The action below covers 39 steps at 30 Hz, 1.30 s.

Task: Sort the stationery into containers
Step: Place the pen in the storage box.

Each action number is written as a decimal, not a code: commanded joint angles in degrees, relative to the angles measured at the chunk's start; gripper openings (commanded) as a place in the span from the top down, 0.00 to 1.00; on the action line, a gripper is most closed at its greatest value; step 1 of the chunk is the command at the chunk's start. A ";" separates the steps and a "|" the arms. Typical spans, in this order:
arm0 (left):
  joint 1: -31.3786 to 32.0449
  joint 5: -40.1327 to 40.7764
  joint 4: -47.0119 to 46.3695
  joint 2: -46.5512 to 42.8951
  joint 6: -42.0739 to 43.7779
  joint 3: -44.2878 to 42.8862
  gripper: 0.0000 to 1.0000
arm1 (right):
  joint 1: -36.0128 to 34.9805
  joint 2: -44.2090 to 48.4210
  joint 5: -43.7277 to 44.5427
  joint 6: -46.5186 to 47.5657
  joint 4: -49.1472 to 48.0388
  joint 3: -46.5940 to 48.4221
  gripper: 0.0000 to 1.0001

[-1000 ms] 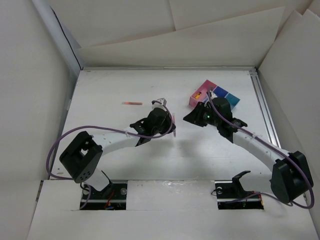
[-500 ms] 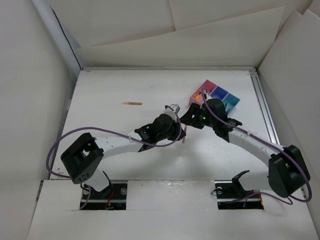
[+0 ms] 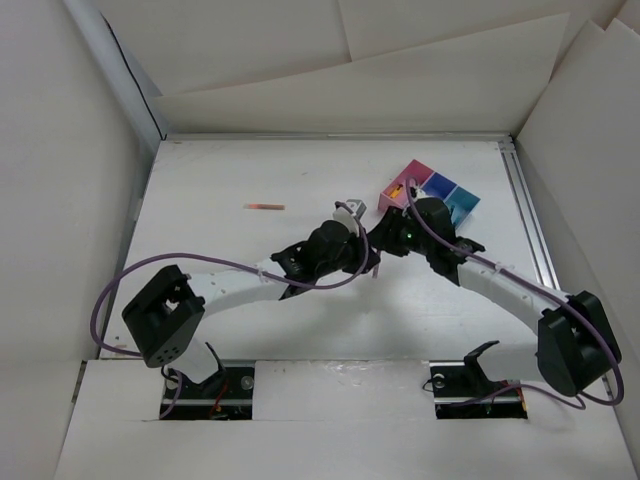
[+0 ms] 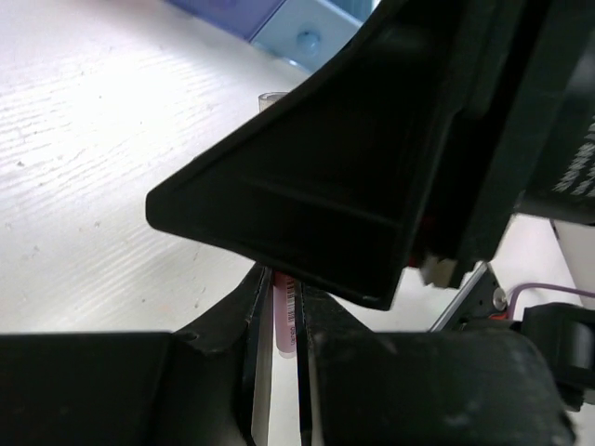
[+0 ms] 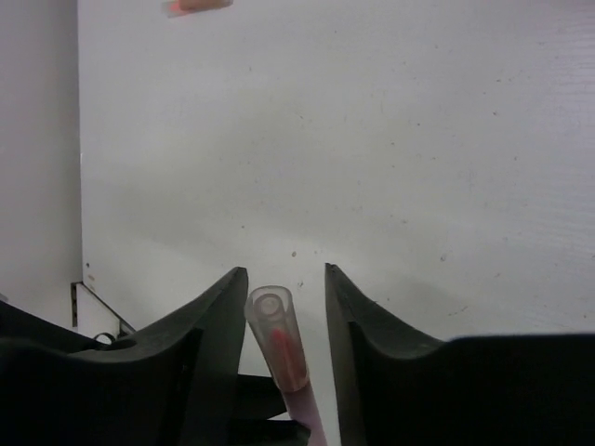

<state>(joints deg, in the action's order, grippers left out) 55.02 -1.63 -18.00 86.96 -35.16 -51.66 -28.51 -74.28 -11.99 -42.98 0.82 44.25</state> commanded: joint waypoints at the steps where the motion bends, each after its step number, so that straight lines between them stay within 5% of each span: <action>1: 0.17 0.31 -1.69 0.14 0.00 -3.71 1.00 | -0.23 1.86 1.44 -0.61 -3.28 0.05 0.56; 7: 0.17 2.24 -0.38 0.67 -1.14 -4.85 1.00 | 0.29 3.08 3.81 -1.84 -3.81 -1.09 0.89; 10: 0.17 2.85 0.33 0.67 -1.14 -4.85 0.83 | 1.61 3.70 4.42 -1.84 -3.81 -1.10 0.95; 12: 0.17 3.47 0.86 0.67 -1.14 -4.85 0.64 | 3.19 5.10 5.13 -2.36 -3.20 -1.10 0.96; 14: 0.17 4.70 0.86 -0.03 -1.14 -4.85 0.59 | 4.77 5.63 7.50 -2.37 -2.50 -0.39 0.98; 26: -3.34 17.97 11.92 -6.88 -7.11 -5.47 0.46 | 21.29 6.17 25.25 -5.97 5.77 6.73 0.99; 31: -13.08 17.98 13.34 -7.94 -11.42 -4.07 0.40 | 27.88 2.22 32.89 -7.73 6.48 9.72 0.98; 39: -29.52 9.20 14.57 -0.75 -13.97 -5.29 0.44 | 30.53 -7.53 34.93 -8.87 5.07 14.10 0.94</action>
<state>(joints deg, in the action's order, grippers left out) 28.99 11.33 -5.02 83.74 -47.31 -55.18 1.63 -79.20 20.60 -51.00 7.03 55.13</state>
